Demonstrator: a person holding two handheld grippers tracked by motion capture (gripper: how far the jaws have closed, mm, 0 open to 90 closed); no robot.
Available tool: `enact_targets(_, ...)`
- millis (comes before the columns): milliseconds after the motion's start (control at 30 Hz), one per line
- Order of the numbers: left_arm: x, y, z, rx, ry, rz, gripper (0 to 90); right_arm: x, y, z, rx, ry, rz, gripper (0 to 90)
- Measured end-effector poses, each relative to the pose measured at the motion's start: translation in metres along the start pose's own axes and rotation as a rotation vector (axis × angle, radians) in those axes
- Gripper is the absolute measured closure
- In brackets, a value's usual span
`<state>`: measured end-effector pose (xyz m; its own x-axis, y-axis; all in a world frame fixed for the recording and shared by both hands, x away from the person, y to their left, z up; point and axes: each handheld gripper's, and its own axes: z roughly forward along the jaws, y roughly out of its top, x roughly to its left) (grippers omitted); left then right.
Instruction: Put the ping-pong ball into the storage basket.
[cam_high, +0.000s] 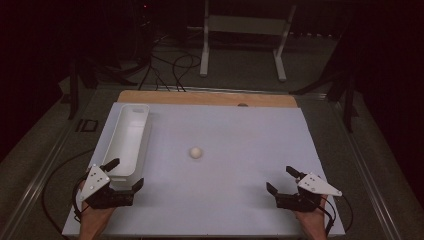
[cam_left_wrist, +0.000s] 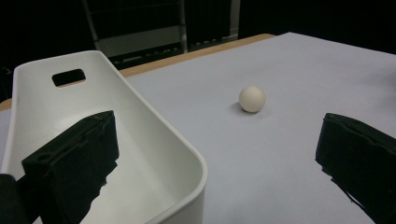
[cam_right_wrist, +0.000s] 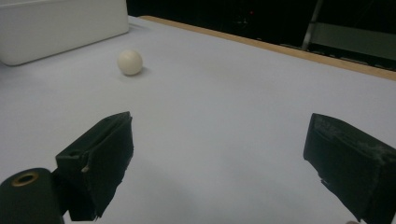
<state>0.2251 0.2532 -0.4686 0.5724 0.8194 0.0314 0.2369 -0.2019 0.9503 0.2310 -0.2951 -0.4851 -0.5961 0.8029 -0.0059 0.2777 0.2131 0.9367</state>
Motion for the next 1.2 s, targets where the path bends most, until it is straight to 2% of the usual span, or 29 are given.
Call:
enact_targets(500, 0.001, 0.002, -0.006, -0.021, 0.026, 0.002, 0.0, 0.001, 0.001, 0.0, 0.01, -0.011, 0.001, 8.9)
enact_targets(1200, -0.01, 0.013, 0.003, 0.02, -0.018, 0.044, 0.0, 0.001, 0.0, 0.0, 0.023, -0.011, 0.022, 8.9)
